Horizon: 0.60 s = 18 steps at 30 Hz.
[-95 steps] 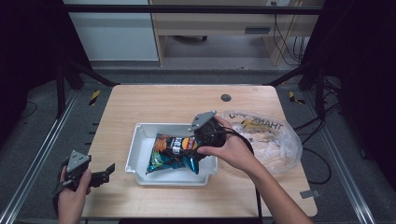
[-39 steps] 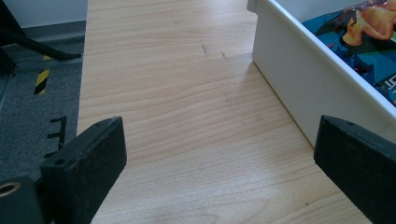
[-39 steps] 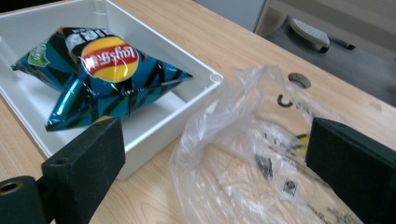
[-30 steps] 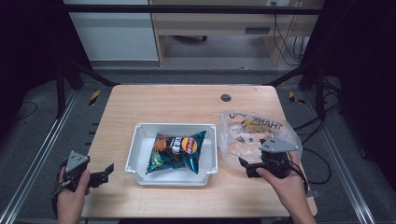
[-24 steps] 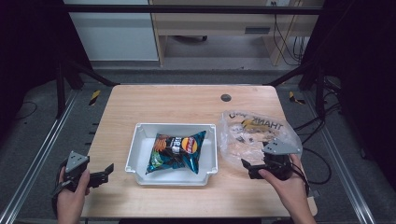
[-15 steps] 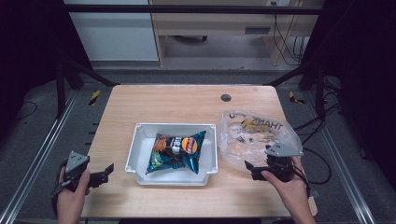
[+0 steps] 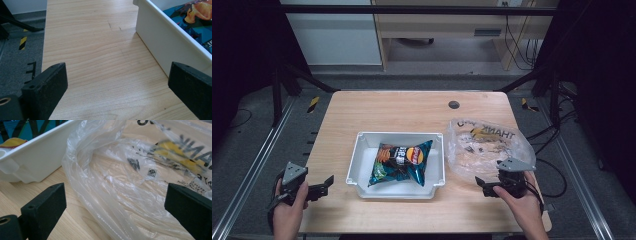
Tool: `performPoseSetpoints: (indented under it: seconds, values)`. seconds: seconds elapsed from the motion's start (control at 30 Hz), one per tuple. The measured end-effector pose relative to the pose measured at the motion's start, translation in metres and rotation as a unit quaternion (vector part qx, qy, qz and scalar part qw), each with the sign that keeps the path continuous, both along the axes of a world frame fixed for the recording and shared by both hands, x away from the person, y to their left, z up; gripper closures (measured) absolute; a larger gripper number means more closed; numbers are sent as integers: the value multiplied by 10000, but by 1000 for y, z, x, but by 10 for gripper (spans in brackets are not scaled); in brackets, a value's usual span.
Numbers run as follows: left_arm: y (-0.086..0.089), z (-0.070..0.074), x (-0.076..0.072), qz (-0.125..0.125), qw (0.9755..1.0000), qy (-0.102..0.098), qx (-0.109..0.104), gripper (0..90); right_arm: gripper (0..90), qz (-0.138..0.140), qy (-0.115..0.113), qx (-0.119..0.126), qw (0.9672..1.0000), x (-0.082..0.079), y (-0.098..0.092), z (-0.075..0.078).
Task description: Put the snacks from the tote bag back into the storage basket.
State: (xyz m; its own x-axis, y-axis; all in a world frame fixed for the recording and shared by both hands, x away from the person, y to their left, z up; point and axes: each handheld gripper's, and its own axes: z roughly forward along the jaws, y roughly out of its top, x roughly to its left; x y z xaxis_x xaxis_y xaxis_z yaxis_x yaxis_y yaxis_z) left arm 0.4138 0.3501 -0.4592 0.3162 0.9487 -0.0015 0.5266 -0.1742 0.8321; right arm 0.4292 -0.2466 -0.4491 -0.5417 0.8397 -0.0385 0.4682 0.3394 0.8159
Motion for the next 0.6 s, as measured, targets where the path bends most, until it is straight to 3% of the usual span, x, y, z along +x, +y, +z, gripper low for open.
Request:
performPoseSetpoints:
  seconds: [0.33,0.6]
  values:
    - [0,0,0,2,10000,-11,3,23,51,80,157,-33,9998,0,7,-15]
    - [-2,0,2,-45,10000,-19,11,23,50,125,42,-4,9999,-2,9,-16]
